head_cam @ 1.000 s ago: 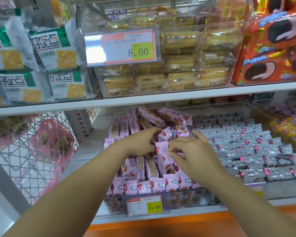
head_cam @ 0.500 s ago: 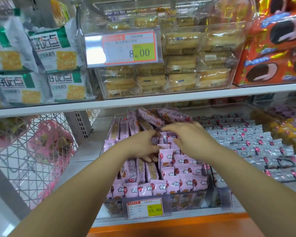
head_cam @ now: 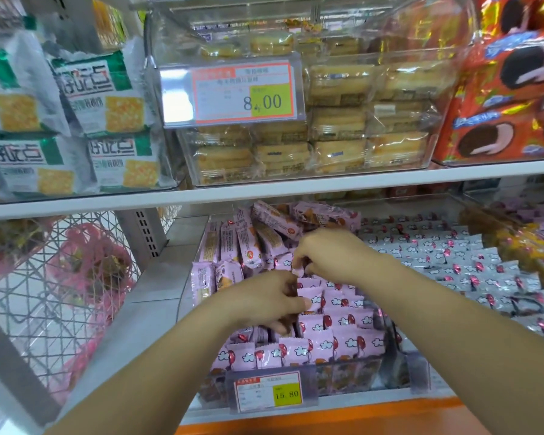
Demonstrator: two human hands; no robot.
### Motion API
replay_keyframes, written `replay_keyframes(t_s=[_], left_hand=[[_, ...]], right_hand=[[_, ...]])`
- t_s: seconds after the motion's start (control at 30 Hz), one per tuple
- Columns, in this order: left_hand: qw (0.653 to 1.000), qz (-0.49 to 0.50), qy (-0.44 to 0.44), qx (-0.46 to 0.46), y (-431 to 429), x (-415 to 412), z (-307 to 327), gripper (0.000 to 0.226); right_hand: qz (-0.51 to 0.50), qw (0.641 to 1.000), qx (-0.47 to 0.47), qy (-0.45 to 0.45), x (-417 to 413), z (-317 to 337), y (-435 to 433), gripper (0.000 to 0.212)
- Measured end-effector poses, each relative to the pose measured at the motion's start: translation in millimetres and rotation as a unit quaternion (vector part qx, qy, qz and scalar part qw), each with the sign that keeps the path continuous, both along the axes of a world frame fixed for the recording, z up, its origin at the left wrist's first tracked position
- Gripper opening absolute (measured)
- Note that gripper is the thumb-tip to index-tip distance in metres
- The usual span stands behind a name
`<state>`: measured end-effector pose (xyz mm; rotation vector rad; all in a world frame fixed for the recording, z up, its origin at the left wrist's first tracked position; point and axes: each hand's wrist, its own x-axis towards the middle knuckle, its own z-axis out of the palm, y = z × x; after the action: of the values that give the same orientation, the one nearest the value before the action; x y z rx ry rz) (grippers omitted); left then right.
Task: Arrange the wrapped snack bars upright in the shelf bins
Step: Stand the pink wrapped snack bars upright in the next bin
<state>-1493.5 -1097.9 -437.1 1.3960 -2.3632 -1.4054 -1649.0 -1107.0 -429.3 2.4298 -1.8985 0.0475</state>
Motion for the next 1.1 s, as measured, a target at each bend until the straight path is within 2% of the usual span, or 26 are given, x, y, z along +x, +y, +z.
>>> replay_keyframes(t_s=[0.17, 0.3, 0.4, 0.57, 0.67, 0.77, 0.87, 0.93, 1.0, 1.1], left_hand=[[1.000, 0.009, 0.006, 0.008, 3, 3, -4, 0.055], [0.997, 0.040, 0.035, 0.064, 3, 1, -6, 0.063], [0.990, 0.074, 0.061, 0.107, 3, -1, -9, 0.059], [0.984, 0.099, 0.076, 0.127, 3, -6, -13, 0.048], [0.988, 0.108, 0.053, 0.099, 4, -8, -14, 0.042], [0.989, 0.107, 0.039, 0.094, 6, -10, -10, 0.028], [0.996, 0.083, -0.017, 0.037, 5, -11, -7, 0.027], [0.997, 0.066, -0.031, 0.022, 5, -8, -3, 0.035], [0.998, 0.051, -0.033, -0.003, 6, 0, 3, 0.036], [0.987, 0.034, -0.038, -0.154, 11, 18, 12, 0.028]], right_hand=[[0.002, 0.999, 0.024, -0.029, 2, 5, -4, 0.010], [0.006, 0.997, -0.014, -0.070, -2, 13, 2, 0.011], [0.009, 0.996, -0.052, -0.075, -5, 15, 2, 0.016], [0.017, 0.999, -0.010, -0.043, -2, -6, -4, 0.023], [0.007, 1.000, -0.008, -0.029, 0, -18, -4, 0.029], [-0.007, 0.994, 0.001, -0.113, -2, -6, 6, 0.029], [0.002, 0.984, 0.011, -0.179, -6, 8, 28, 0.023], [0.012, 0.984, 0.050, -0.170, -6, 9, 45, 0.022], [0.020, 0.988, 0.070, -0.133, -3, 3, 58, 0.032], [0.028, 0.997, 0.049, -0.058, 4, -8, 72, 0.049]])
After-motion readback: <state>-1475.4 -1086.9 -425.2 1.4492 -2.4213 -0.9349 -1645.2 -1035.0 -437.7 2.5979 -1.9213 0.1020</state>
